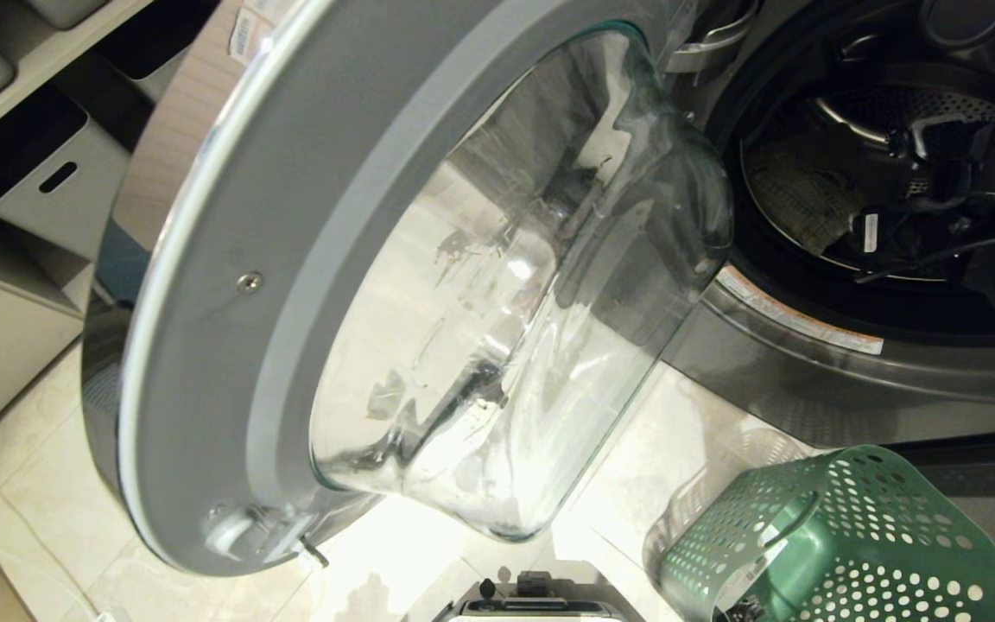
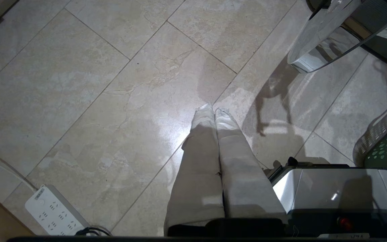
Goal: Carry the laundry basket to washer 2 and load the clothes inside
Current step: Close the washing machine door with the left hand
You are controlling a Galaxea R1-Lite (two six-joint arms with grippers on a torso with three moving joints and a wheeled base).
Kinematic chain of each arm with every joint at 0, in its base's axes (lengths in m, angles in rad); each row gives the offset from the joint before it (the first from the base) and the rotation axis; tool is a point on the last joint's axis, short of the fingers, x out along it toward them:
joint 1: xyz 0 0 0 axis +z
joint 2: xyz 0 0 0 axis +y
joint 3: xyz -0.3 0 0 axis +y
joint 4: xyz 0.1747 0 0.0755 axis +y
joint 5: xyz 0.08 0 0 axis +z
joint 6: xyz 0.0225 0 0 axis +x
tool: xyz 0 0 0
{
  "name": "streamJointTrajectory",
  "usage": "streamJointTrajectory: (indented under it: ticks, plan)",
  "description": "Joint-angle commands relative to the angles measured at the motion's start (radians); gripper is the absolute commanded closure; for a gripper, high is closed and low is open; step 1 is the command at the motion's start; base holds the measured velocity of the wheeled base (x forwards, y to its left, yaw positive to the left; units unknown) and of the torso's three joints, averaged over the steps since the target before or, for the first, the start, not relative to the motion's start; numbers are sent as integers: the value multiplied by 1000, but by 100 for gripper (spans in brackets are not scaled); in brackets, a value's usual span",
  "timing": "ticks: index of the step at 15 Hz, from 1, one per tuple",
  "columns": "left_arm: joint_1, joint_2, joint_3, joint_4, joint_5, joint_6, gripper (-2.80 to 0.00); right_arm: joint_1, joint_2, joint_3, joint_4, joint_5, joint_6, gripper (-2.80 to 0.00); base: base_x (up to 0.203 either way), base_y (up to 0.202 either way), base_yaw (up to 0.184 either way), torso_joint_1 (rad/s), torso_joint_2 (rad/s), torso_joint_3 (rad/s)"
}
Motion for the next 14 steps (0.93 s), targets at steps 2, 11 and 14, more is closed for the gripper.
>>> streamJointTrajectory:
  ticks: [2, 11, 14]
  plan:
    - [0, 1, 0, 0, 0, 0, 0, 27, -88, 90, -2, -1, 1, 0, 0, 0, 0, 0, 0, 0]
    - [0, 1, 0, 0, 0, 0, 0, 31, -421, 427, 371, 188, 10, 0, 0, 0, 0, 0, 0, 0]
    - [0, 1, 0, 0, 0, 0, 0, 55, -557, 605, 393, 205, 8, 0, 0, 0, 0, 0, 0, 0]
